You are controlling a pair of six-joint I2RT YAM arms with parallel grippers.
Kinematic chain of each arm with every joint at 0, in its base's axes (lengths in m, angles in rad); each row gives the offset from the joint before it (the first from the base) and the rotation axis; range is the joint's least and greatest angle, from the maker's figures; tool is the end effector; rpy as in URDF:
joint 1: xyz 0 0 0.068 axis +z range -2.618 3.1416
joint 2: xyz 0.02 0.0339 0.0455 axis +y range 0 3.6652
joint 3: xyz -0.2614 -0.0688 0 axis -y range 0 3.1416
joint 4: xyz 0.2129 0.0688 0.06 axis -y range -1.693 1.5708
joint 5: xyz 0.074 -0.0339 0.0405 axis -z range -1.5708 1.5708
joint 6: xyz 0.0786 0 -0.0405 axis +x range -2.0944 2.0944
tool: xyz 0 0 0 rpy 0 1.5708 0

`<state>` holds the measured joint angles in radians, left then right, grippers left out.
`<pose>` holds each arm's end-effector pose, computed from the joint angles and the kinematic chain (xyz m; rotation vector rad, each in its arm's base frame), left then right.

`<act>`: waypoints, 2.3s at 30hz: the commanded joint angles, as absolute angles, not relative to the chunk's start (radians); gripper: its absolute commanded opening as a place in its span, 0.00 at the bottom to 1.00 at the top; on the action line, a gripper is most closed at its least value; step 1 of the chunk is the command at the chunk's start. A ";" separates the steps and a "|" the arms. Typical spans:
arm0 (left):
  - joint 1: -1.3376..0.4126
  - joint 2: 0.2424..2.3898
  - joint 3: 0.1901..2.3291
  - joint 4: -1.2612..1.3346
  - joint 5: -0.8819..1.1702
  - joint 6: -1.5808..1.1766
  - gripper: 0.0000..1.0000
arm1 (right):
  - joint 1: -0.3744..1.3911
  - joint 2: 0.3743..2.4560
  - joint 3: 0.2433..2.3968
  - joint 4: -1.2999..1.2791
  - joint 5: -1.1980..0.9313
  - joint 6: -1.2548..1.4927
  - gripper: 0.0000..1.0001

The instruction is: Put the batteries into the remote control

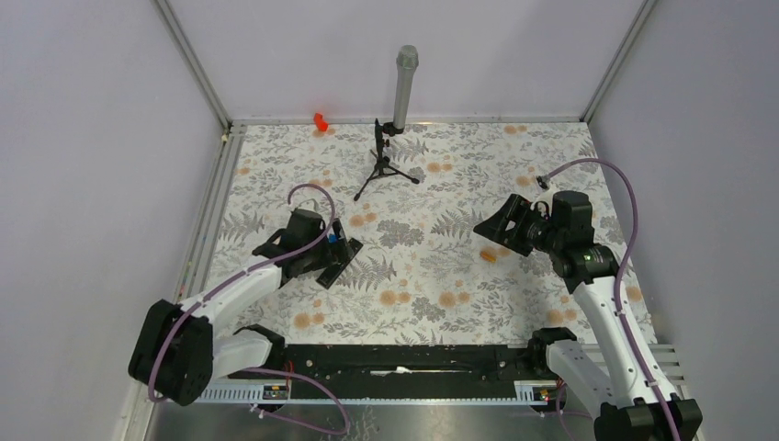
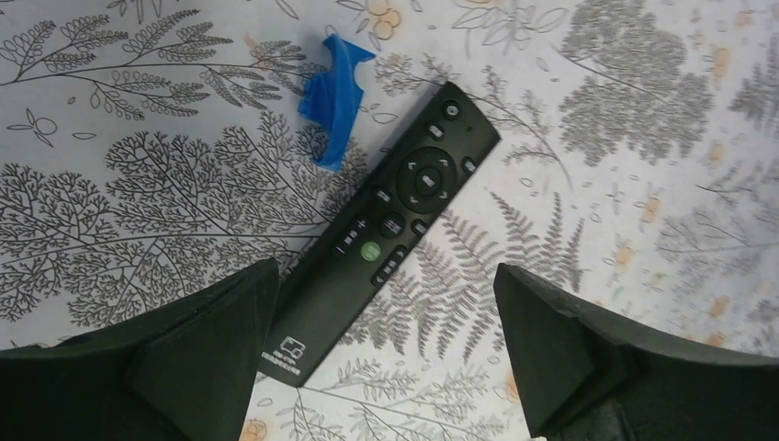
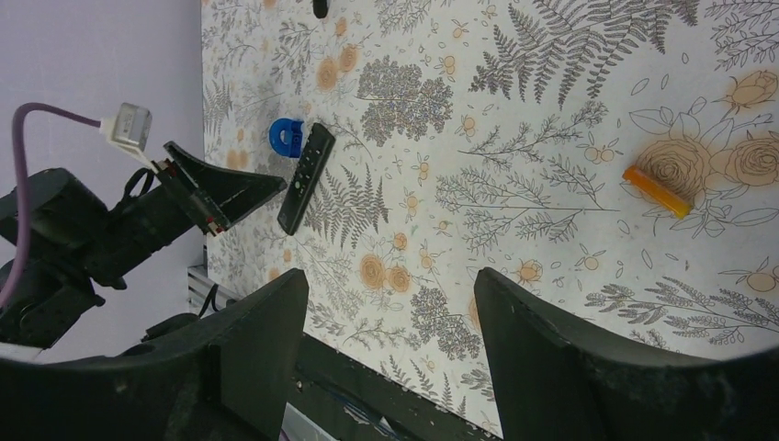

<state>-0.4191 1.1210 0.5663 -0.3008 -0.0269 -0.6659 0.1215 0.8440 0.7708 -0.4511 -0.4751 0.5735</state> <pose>0.2009 -0.0872 0.1726 -0.3174 2.4581 -0.4497 0.1818 0.0584 0.2811 0.1884 2.1551 0.9086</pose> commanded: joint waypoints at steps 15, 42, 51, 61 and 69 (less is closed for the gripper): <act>-0.596 1.345 0.670 -0.263 -0.217 -0.584 0.78 | 0.150 0.843 0.813 -0.505 -0.449 0.505 0.75; -0.633 1.287 0.879 -0.259 0.128 -0.537 0.26 | 0.308 0.868 0.606 -0.113 -0.666 0.767 0.73; -0.621 1.219 1.017 -0.238 0.387 -0.596 0.26 | 0.393 0.820 0.526 0.341 -0.688 0.974 0.88; -0.620 1.157 0.959 0.069 0.550 -1.038 0.25 | 0.446 0.846 0.529 0.569 -0.647 1.064 1.00; -0.620 1.156 0.968 0.225 0.600 -1.188 0.25 | 0.507 0.960 0.539 0.802 -0.711 1.180 0.97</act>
<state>-0.6239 1.1801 0.9565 0.0380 0.5373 -1.0664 0.4694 0.9283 0.5182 0.6277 -0.6678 1.1183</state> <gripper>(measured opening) 0.427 0.977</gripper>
